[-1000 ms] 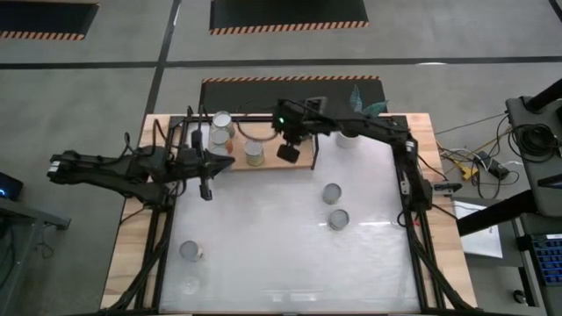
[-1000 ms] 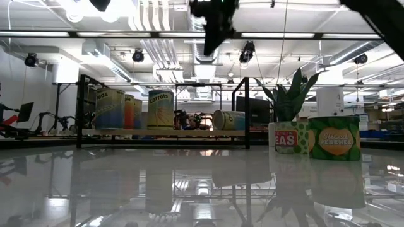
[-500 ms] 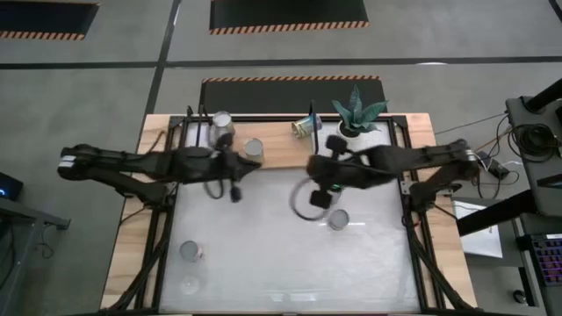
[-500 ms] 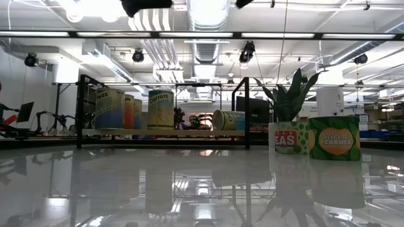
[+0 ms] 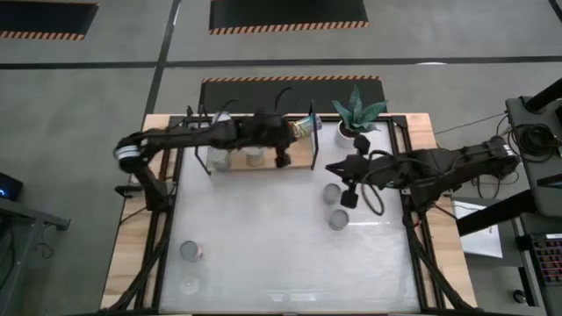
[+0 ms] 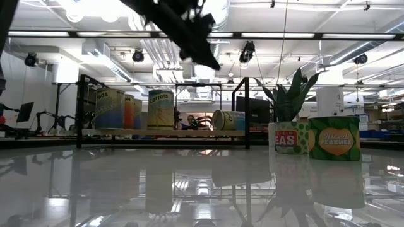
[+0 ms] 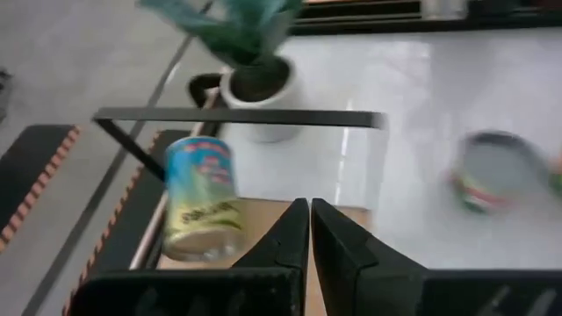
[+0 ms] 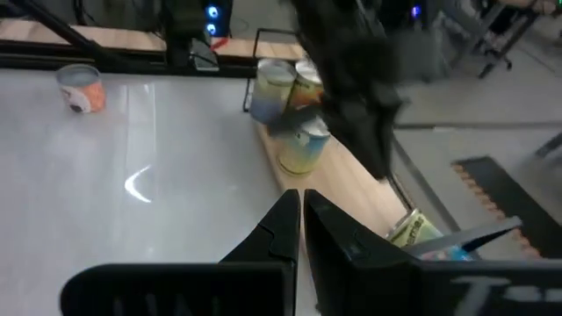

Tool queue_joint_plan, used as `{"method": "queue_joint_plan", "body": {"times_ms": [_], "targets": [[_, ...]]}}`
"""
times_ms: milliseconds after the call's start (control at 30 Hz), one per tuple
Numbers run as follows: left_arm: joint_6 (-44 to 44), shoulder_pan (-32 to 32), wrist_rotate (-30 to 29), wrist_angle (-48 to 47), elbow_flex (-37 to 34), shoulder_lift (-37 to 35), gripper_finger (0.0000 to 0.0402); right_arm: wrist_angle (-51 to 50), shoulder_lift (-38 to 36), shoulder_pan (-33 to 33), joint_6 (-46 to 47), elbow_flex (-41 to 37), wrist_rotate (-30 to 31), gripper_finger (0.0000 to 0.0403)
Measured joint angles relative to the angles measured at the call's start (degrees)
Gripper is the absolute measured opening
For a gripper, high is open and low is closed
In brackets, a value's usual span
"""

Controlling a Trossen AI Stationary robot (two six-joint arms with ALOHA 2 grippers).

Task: Pick and place cans onto a shelf
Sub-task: Put the canned cherries on the shelf

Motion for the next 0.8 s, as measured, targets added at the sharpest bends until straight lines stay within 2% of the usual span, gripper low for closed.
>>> {"method": "queue_joint_plan", "body": {"times_ms": [100, 433, 667, 800], "targets": [[-0.3, 2.5, 0.1, 3.9, 2.0, 4.5, 0.0000, 1.7, -2.9, 0.0, -1.8, -2.6, -0.1, 0.0008], [-2.4, 6.5, 0.0, 2.6, 10.7, 15.8, 0.0000, 3.2, -8.0, 0.0, -2.3, -8.3, -0.1, 0.0008], [-3.5, 7.5, -5.2, 2.9, 11.8, 18.8, 0.0000, 4.3, -8.6, 0.0, -2.4, -10.4, -0.1, 0.0008], [-3.8, 8.2, -5.4, 3.2, 11.4, 19.2, 0.0000, 4.2, -8.5, 0.0, -2.4, -10.7, -0.1, 0.0008]]}}
